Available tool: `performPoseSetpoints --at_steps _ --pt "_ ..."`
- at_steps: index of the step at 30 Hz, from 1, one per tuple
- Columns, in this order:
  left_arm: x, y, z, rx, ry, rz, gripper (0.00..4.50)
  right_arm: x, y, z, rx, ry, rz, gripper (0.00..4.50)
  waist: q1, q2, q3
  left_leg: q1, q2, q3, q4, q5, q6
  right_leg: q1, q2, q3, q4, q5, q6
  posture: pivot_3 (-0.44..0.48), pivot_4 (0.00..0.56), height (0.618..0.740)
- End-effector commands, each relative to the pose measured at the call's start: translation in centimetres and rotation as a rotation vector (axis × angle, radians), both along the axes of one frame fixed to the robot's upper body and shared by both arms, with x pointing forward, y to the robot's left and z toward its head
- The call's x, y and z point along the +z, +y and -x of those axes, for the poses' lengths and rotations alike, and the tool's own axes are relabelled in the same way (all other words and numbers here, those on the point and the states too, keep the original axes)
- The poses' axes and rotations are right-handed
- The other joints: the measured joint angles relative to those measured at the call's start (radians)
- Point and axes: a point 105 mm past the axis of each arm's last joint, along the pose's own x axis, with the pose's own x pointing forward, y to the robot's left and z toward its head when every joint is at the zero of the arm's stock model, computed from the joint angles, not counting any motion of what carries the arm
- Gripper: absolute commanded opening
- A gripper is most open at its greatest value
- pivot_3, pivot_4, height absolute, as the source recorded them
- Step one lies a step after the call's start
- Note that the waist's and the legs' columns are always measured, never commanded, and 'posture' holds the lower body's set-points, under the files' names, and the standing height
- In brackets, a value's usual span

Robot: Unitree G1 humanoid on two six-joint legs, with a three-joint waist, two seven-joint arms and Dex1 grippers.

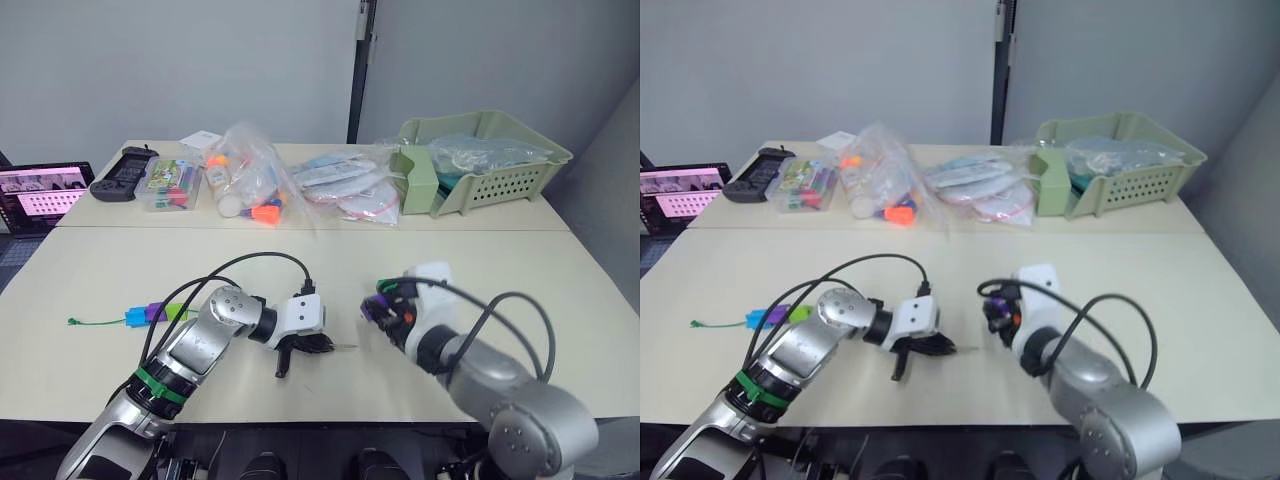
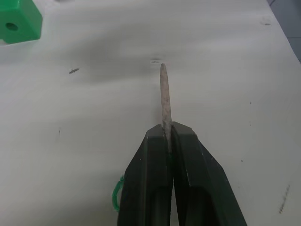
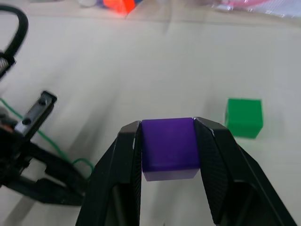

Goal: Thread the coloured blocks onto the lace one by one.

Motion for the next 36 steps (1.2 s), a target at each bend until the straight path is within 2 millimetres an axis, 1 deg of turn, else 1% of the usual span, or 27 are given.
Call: performPoseSetpoints --at_steps 1,4,9,12,15,16,17,18,20,21,23,24,25,27,29,32,33,35,36 --pt "1.4 0.0 -0.2 -0.002 -0.035 0.027 0.0 -0.2 0.3 0.5 -0.024 -0.024 0.004 1.15 -0.002 0.0 0.0 0.0 0.0 0.0 0.0 0.0 0.0 0.0 0.0 0.0 -0.001 0.0 0.0 0.0 0.15 0.74" --pt "1.8 0.4 -0.3 0.008 -0.038 0.024 0.0 -2.5 0.5 0.8 -0.042 0.037 0.012 1.15 -0.003 0.0 0.0 0.0 0.0 0.001 0.0 0.0 0.0 0.0 0.0 0.001 -0.003 0.0 0.0 0.0 0.15 0.74" --pt "2.1 0.6 -0.3 0.013 -0.038 0.022 0.0 -4.2 0.7 1.1 -0.055 0.069 0.014 1.15 -0.004 0.0 0.0 0.0 0.001 0.001 0.0 0.0 0.0 0.0 0.0 0.0 -0.003 0.0 0.0 0.0 0.15 0.74" --pt "2.1 0.7 -0.2 0.016 -0.037 0.021 0.0 -4.7 0.9 1.3 -0.052 0.082 0.001 1.15 -0.004 -0.001 0.0 0.0 0.001 0.001 0.0 0.0 0.0 0.001 0.001 0.0 -0.003 0.0 0.0 0.0 0.15 0.74" --pt "2.2 0.7 -0.2 0.018 -0.038 0.02 0.0 -3.9 0.7 1.1 -0.068 0.038 -0.021 1.15 -0.004 -0.001 0.0 0.001 0.001 0.001 0.0 0.0 0.0 0.001 0.001 0.0 -0.003 0.0 0.0 0.0 0.15 0.74" --pt "2.2 0.8 -0.2 0.018 -0.037 0.02 0.0 -3.5 0.6 1.0 -0.071 0.018 -0.02 1.65 -0.004 -0.001 0.0 0.001 0.001 0.001 0.0 0.0 0.0 0.001 0.001 0.0 -0.003 0.0 0.0 0.0 0.15 0.74" --pt "2.2 0.8 -0.2 0.018 -0.037 0.02 0.0 -2.7 0.6 1.1 -0.059 -0.008 -0.027 2.24 -0.004 -0.001 0.0 0.0 0.001 0.001 0.0 0.0 0.0 0.001 0.001 0.0 -0.003 0.0 0.0 0.0 0.15 0.74" --pt "2.2 0.8 -0.1 0.017 -0.037 0.019 0.0 -2.0 0.5 1.1 -0.045 -0.037 -0.03 2.53 -0.003 -0.001 0.0 0.0 0.001 0.001 0.0 0.0 0.0 0.001 0.001 0.0 -0.003 0.0 0.0 0.0 0.15 0.74" --pt "2.3 0.9 -0.1 0.017 -0.037 0.017 0.0 -0.5 0.4 1.1 -0.021 -0.084 -0.04 3.24 -0.003 -0.001 0.0 0.0 0.001 0.001 0.0 0.0 0.0 0.001 0.001 0.001 -0.003 0.0 0.0 0.0 0.15 0.74" --pt "2.3 0.9 -0.1 0.017 -0.037 0.017 0.0 0.0 0.4 1.1 -0.014 -0.097 -0.043 3.54 -0.003 -0.001 0.0 0.0 0.001 0.001 0.0 0.0 0.0 0.001 0.001 0.001 -0.003 0.0 0.0 0.0 0.15 0.74" --pt "2.3 1.0 -0.1 0.017 -0.037 0.016 0.0 0.9 0.3 1.2 0.011 -0.125 -0.045 4.28 -0.003 -0.001 0.0 0.0 0.001 0.001 0.0 0.0 0.0 0.001 0.001 0.0 -0.003 0.0 0.0 0.0 0.15 0.74" --pt "2.4 1.1 -0.1 0.018 -0.036 0.014 0.0 2.1 0.4 1.1 0.084 -0.17 -0.03 4.45 -0.003 -0.001 0.0 0.0 0.001 0.001 0.0 0.0 0.0 0.001 0.001 0.0 -0.003 0.0 0.0 0.0 0.15 0.74" --pt "2.4 1.3 0.0 0.02 -0.037 0.012 0.0 3.1 0.5 1.4 0.179 -0.209 -0.013 4.45 -0.003 -0.001 0.0 0.0 0.001 0.001 0.0 0.0 0.0 0.001 0.001 0.0 -0.003 0.0 0.0 0.0 0.15 0.74" --pt "2.4 1.5 0.0 0.02 -0.036 0.009 0.0 4.3 0.6 2.1 0.334 -0.241 0.004 4.45 -0.002 -0.001 0.0 0.0 0.0 0.001 0.0 0.0 0.0 0.001 0.0 0.001 -0.004 0.0 0.0 0.0 0.15 0.74" --pt "2.4 1.5 0.0 0.021 -0.035 0.007 0.0 4.2 0.4 2.7 0.47 -0.215 0.037 4.45 0.002 -0.001 0.0 0.0 0.0 0.001 0.0 0.0 0.0 0.002 0.0 0.0 -0.004 0.0 0.0 0.0 0.15 0.74" --pt "2.5 1.8 0.1 0.016 -0.033 0.001 0.0 3.2 -0.3 3.5 0.679 -0.142 0.113 4.45 0.003 -0.001 0.0 0.0 0.0 0.0 -0.001 0.0 0.0 0.002 0.0 -0.001 -0.005 0.0 0.0 0.0 0.15 0.74" --pt "2.6 2.0 0.1 0.014 -0.032 -0.003 0.0 2.8 -0.6 3.6 0.756 -0.124 0.15 4.45 0.002 -0.001 0.0 0.0 0.0 0.001 -0.001 0.0 0.0 0.002 0.0 -0.001 -0.005 0.0 0.0 0.0 0.15 0.74" --pt "2.9 2.3 0.4 0.007 -0.024 -0.006 0.0 1.8 -1.2 3.1 0.881 -0.114 0.228 4.45 -0.001 -0.001 0.0 0.0 0.0 0.002 0.0 0.0 0.0 0.002 0.0 0.0 -0.006 0.0 0.001 0.0 0.15 0.74" --pt "2.9 2.4 0.5 0.004 -0.02 -0.007 0.0 1.4 -1.4 2.8 0.918 -0.116 0.255 4.45 -0.003 -0.001 0.0 0.001 0.0 0.002 0.0 0.0 0.0 0.003 0.0 0.0 -0.006 0.0 0.001 0.0 0.15 0.74"
